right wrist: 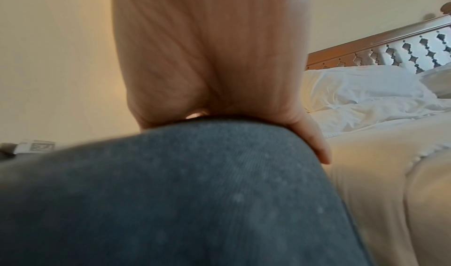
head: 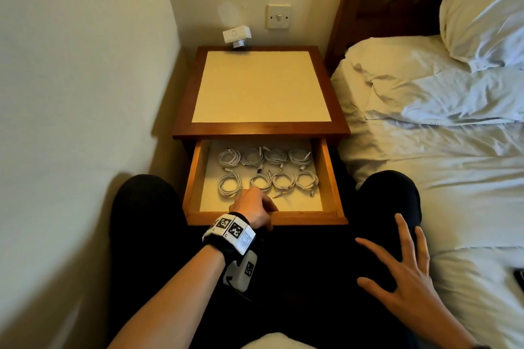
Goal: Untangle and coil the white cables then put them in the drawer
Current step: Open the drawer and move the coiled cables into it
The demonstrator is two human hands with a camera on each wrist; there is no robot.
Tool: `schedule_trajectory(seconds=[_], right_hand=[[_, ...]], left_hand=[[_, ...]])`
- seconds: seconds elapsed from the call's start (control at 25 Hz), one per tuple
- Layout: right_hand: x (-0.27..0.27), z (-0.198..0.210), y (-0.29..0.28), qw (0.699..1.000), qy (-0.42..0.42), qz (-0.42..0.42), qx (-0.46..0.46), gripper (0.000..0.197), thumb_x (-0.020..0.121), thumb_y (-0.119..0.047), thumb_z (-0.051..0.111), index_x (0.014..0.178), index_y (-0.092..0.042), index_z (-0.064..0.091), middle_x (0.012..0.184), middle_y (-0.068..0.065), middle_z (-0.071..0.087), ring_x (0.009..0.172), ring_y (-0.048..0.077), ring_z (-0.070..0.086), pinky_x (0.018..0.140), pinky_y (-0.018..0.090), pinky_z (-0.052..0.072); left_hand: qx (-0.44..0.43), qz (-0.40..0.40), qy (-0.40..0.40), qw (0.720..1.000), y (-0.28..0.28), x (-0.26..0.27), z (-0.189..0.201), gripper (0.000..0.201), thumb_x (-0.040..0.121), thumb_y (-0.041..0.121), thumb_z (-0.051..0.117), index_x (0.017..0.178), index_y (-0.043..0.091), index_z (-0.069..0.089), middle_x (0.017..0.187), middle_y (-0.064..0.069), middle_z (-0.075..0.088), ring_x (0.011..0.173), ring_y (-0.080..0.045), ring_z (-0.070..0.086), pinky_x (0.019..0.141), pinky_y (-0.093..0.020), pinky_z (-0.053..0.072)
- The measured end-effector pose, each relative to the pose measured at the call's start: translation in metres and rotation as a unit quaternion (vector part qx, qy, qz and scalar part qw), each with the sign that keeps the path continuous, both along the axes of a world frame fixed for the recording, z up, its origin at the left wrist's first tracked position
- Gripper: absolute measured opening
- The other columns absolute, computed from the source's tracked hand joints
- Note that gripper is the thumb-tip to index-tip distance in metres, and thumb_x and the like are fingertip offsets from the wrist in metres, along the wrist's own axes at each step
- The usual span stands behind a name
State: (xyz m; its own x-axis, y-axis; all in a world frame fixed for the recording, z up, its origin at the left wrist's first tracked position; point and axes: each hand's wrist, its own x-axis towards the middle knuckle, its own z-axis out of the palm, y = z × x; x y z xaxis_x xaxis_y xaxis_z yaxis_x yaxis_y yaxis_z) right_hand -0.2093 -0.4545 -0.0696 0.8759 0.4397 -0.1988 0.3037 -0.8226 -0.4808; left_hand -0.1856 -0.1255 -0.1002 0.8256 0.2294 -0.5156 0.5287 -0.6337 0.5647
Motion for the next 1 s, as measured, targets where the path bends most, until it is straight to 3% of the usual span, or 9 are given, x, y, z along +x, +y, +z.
schedule_trajectory(seconds=[0.16, 0.36, 0.52, 0.6, 0.72, 0.8, 0.88, 1.0], right_hand=[[0.002, -0.003, 0.000, 1.000, -0.001, 0.003, -0.006, 0.076, 0.049, -0.103, 0.025, 0.121, -0.084, 0.010, 0.152, -0.028, -0.031, 0.135, 0.005, -0.042, 0.108, 0.070, 0.018], [0.003, -0.008, 0.000, 1.000, -0.014, -0.007, -0.027, 0.078, 0.048, -0.104, 0.021, 0.121, -0.084, 0.003, 0.152, -0.027, -0.032, 0.134, 0.006, -0.044, 0.109, 0.068, 0.020], [0.003, -0.009, 0.001, 0.999, -0.021, -0.015, -0.035, 0.077, 0.047, -0.105, 0.019, 0.120, -0.085, 0.002, 0.153, -0.026, -0.031, 0.134, 0.005, -0.044, 0.109, 0.067, 0.023], [0.003, -0.011, 0.000, 0.999, -0.026, -0.015, -0.029, 0.076, 0.049, -0.104, 0.021, 0.121, -0.085, 0.005, 0.154, -0.025, -0.029, 0.134, 0.006, -0.043, 0.108, 0.068, 0.022], [0.003, -0.013, 0.000, 0.999, -0.031, -0.015, -0.018, 0.074, 0.052, -0.103, 0.023, 0.122, -0.083, 0.011, 0.156, -0.024, -0.025, 0.138, 0.007, -0.040, 0.106, 0.070, 0.023], [0.004, -0.013, 0.001, 0.999, -0.035, -0.010, -0.009, 0.074, 0.052, -0.103, 0.025, 0.123, -0.083, 0.013, 0.156, -0.024, -0.025, 0.138, 0.008, -0.039, 0.106, 0.071, 0.021], [0.005, -0.013, 0.002, 0.999, -0.037, -0.005, -0.008, 0.075, 0.051, -0.103, 0.025, 0.123, -0.083, 0.012, 0.155, -0.025, -0.027, 0.138, 0.007, -0.039, 0.107, 0.071, 0.020], [0.004, -0.014, 0.002, 0.999, -0.048, -0.002, -0.006, 0.075, 0.052, -0.103, 0.024, 0.123, -0.082, 0.012, 0.155, -0.025, -0.026, 0.139, 0.007, -0.038, 0.106, 0.071, 0.021]], left_hand=[[0.009, 0.006, -0.011, 1.000, 0.003, 0.014, 0.004, 0.037, 0.057, 0.004, 0.085, 0.085, 0.027, 0.078, 0.088, 0.009, 0.072, 0.088, -0.012, 0.066, 0.083, -0.035, 0.058], [0.034, 0.027, -0.041, 0.998, 0.016, 0.050, 0.013, 0.038, 0.055, 0.012, 0.087, 0.087, 0.031, 0.078, 0.091, 0.010, 0.074, 0.089, -0.010, 0.067, 0.084, -0.032, 0.058], [0.009, 0.024, -0.048, 0.999, 0.023, 0.067, 0.011, 0.043, 0.054, 0.011, 0.090, 0.094, 0.023, 0.078, 0.097, 0.005, 0.074, 0.093, -0.011, 0.067, 0.087, -0.030, 0.056], [-0.023, 0.080, -0.102, 0.991, 0.025, 0.060, 0.012, 0.040, 0.054, 0.016, 0.092, 0.091, 0.019, 0.078, 0.093, 0.005, 0.074, 0.090, -0.009, 0.066, 0.086, -0.025, 0.053], [-0.029, 0.274, -0.206, 0.939, 0.022, 0.035, 0.008, 0.019, 0.060, 0.025, 0.087, 0.061, 0.016, 0.071, 0.064, 0.006, 0.066, 0.065, -0.011, 0.061, 0.067, -0.023, 0.048], [-0.061, 0.335, -0.142, 0.929, 0.018, 0.020, -0.003, 0.025, 0.063, 0.029, 0.082, 0.056, 0.014, 0.064, 0.058, 0.001, 0.060, 0.059, -0.017, 0.056, 0.060, -0.025, 0.046], [-0.097, 0.328, -0.020, 0.939, 0.012, 0.011, -0.015, 0.026, 0.069, 0.035, 0.079, 0.066, 0.012, 0.068, 0.064, -0.003, 0.065, 0.059, -0.019, 0.060, 0.058, -0.026, 0.051], [-0.193, 0.351, 0.040, 0.916, 0.005, 0.017, -0.034, 0.027, 0.083, 0.027, 0.072, 0.082, 0.001, 0.066, 0.068, -0.011, 0.065, 0.047, -0.019, 0.061, 0.043, -0.026, 0.053]])
